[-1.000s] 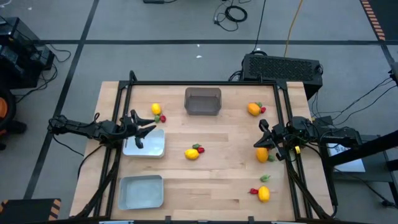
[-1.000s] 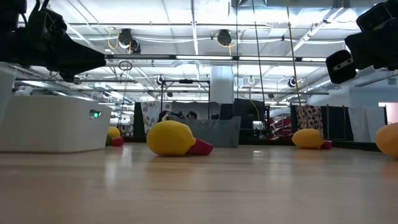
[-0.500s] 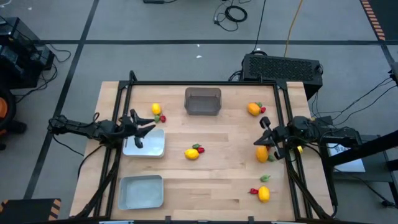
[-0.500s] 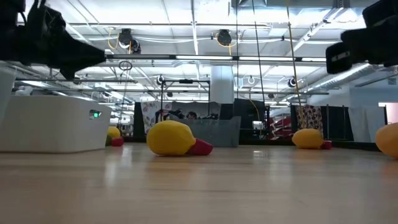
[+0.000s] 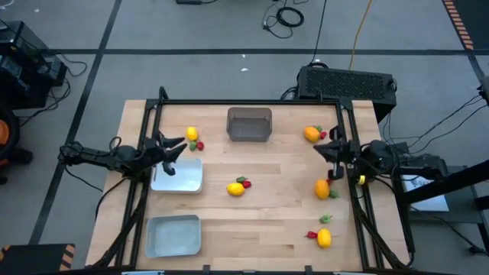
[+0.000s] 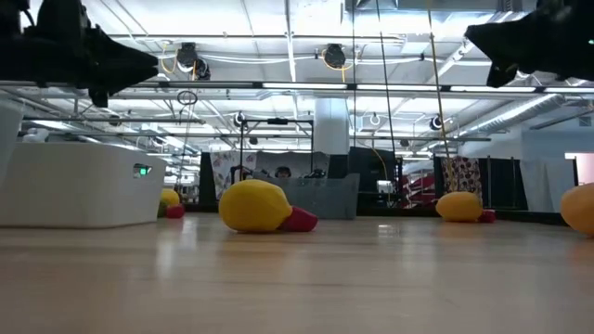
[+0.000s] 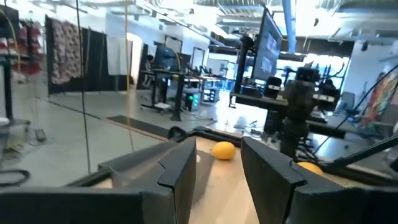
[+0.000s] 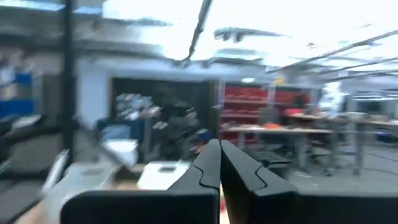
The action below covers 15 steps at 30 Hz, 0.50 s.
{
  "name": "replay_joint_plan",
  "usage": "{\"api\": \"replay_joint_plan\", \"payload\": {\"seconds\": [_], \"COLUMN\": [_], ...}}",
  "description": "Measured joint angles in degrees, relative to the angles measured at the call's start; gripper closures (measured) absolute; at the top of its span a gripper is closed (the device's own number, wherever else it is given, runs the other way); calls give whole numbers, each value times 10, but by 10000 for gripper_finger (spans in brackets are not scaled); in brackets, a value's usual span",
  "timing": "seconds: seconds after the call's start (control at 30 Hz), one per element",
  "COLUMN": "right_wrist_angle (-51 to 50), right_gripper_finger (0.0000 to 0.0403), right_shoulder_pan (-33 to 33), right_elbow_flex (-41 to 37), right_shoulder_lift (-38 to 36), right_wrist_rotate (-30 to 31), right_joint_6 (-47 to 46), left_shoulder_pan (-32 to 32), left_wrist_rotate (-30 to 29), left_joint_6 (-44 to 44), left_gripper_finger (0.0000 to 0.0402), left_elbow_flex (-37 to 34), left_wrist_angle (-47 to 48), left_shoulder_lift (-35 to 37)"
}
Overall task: Sort produce into baskets
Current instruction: Put the lemon into the white bin
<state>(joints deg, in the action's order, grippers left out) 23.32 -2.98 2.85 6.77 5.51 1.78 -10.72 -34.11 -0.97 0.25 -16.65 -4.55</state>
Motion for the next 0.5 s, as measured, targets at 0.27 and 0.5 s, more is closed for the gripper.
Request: {"api": "replay_joint_plan", "payload": {"seconds": [0.27,0.5], "right_wrist_angle": [56,141], "right_gripper_finger": [403,403], "right_shoulder_pan": [-1,1], "right_elbow_flex": [0,0], "right_shoulder_lift": [136,262], "right_wrist_rotate": [151,107], "right_joint_6": [-113,-202], "left_shoulder_pan": [66,117], "left_wrist_rotate": [80,215], "left_joint_6": [33,117], "left_gripper_finger": [267,267], "left_elbow_flex": [53,172], "left_wrist_angle": [-14,-8], "left_shoulder_lift": [-105,-307]}}
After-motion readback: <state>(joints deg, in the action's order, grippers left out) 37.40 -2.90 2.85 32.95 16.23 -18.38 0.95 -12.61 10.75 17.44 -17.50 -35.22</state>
